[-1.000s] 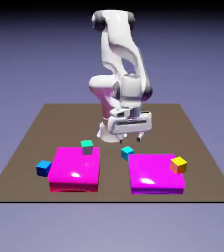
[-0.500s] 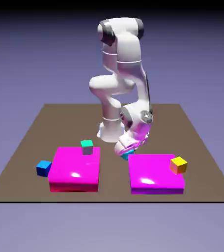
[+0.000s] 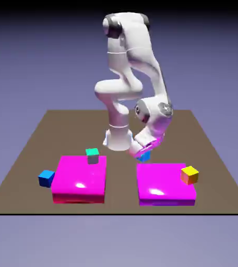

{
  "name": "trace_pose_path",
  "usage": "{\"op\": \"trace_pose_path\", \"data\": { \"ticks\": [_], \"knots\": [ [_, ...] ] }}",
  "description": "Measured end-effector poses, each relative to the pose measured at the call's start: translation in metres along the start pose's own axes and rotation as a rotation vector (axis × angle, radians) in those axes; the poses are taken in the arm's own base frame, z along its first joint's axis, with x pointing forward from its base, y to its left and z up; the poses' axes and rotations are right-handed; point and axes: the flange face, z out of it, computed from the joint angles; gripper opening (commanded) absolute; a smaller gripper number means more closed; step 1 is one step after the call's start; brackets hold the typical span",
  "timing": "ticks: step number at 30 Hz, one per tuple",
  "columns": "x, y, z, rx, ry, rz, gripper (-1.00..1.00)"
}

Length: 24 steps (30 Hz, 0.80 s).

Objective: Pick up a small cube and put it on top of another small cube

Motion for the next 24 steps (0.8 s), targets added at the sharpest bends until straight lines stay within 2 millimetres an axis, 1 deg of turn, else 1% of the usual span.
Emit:
{"op": "trace_pose_path", "data": {
  "ticks": [6, 11, 13, 14, 15, 16, 17, 18, 21, 22, 24],
  "knots": [
    [0.046, -0.046, -0.07, -0.108, 0.151, -0.422, -1.0],
    [0.073, -0.089, -0.134, -0.237, 0.265, -0.751, -1.0],
    [0.08, -0.105, -0.16, -0.297, 0.306, -0.873, -1.0],
    [0.083, -0.115, -0.169, -0.327, 0.317, -0.934, -1.0],
    [0.084, -0.123, -0.173, -0.352, 0.313, -0.987, -1.0],
    [0.081, -0.128, -0.156, -0.352, 0.266, -1.014, -1.0],
    [0.079, -0.13, -0.147, -0.348, 0.242, -1.018, -1.0],
    [0.079, -0.13, -0.147, -0.348, 0.242, -1.018, -1.0],
    [0.101, -0.126, -0.087, -0.349, 0.242, -1.017, -1.0],
    [0.102, -0.126, -0.083, -0.348, 0.242, -1.018, 1.0],
    [0.102, -0.126, -0.083, -0.35, 0.243, -1.018, 1.0]
  ]
}}
